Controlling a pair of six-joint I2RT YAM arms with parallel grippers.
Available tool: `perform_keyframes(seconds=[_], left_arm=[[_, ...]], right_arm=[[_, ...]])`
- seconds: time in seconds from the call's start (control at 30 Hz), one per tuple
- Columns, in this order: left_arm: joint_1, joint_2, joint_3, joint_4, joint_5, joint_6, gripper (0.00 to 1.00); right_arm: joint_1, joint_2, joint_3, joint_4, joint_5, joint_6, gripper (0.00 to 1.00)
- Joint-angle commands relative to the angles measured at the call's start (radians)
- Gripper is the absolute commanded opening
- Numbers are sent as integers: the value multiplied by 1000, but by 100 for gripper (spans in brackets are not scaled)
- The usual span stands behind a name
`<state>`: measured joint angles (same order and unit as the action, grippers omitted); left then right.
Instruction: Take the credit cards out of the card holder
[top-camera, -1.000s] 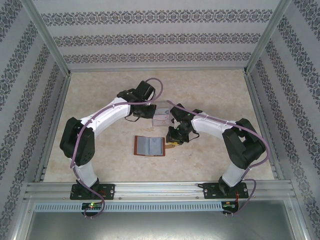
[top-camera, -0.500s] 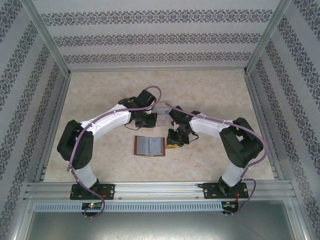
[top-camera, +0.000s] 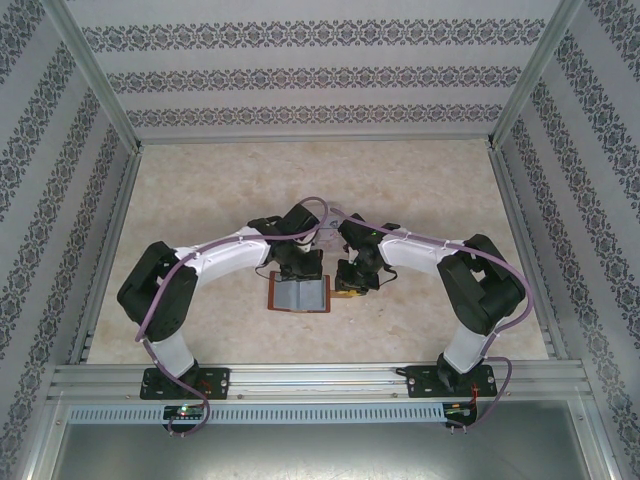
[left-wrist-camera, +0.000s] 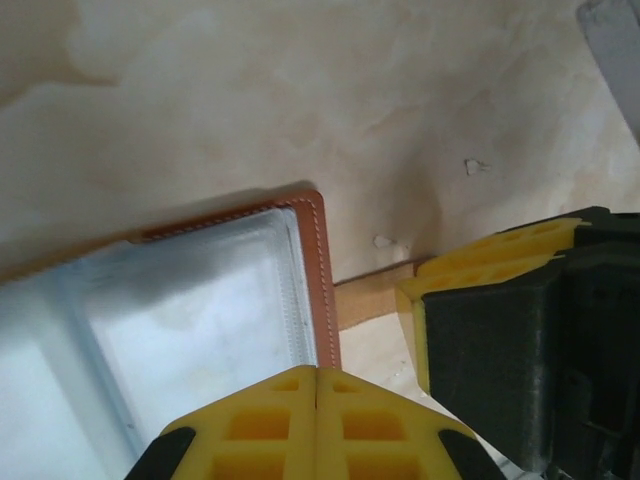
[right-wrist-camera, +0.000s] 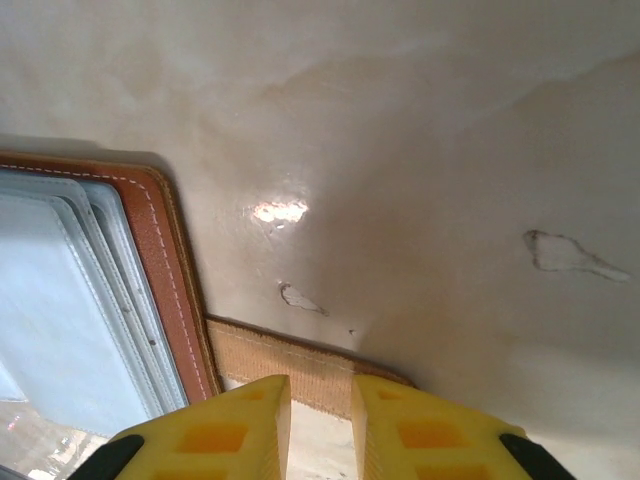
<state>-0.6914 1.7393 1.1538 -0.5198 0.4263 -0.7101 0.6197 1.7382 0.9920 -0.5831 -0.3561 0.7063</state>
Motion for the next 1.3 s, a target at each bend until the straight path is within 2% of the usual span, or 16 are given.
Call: perform_keyframes(seconds=[0.0, 0.2, 0.4, 0.8, 1.27], left_arm=[[-16, 16, -31, 70, 66, -59, 4], [-20, 43, -74, 147, 125, -107, 6], [-21, 74, -76, 149, 134, -112, 9], [-20, 97, -83, 70, 63, -89, 16], [-25, 76, -34, -121, -106, -36, 26]], right_arm=[[7, 21, -14, -8, 20, -15, 25], [8, 27, -11, -11, 19, -16, 25], [7, 28, -7, -11, 16, -17, 25], [7, 30, -8, -10, 12, -21, 25], [6, 39, -1, -11, 12, -24, 25]])
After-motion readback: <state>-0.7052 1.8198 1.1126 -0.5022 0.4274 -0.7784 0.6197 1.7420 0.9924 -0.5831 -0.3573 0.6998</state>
